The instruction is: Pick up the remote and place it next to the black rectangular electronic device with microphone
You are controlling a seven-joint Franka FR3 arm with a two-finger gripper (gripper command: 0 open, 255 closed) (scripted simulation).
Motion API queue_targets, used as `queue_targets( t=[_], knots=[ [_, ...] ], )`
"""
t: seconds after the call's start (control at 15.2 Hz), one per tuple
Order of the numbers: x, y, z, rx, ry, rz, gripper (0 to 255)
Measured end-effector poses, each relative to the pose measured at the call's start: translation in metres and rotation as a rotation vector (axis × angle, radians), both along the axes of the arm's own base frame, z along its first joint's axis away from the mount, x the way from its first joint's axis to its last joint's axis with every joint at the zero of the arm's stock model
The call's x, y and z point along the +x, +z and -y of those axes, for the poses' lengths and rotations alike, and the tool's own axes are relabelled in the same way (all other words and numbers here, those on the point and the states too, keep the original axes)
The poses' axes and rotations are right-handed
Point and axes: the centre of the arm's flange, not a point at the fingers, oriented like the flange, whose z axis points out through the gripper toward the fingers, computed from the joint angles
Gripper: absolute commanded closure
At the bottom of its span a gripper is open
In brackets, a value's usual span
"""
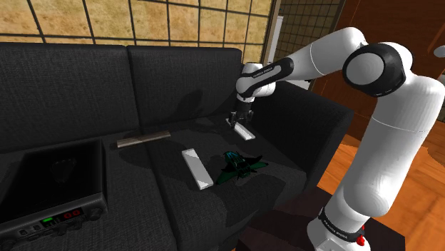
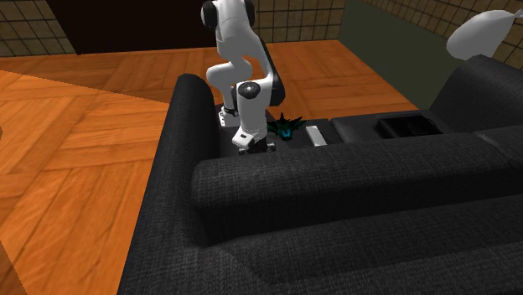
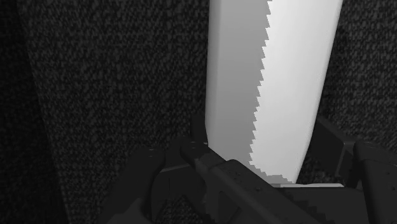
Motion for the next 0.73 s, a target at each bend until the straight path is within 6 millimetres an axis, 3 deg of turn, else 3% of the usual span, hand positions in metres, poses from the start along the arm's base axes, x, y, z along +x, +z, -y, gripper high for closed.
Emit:
queue_targets(
  t=[0.73],
  knots=[
    [0.0, 0.058, -0.001, 0.0, 0.0, 0.0, 255]
  ],
)
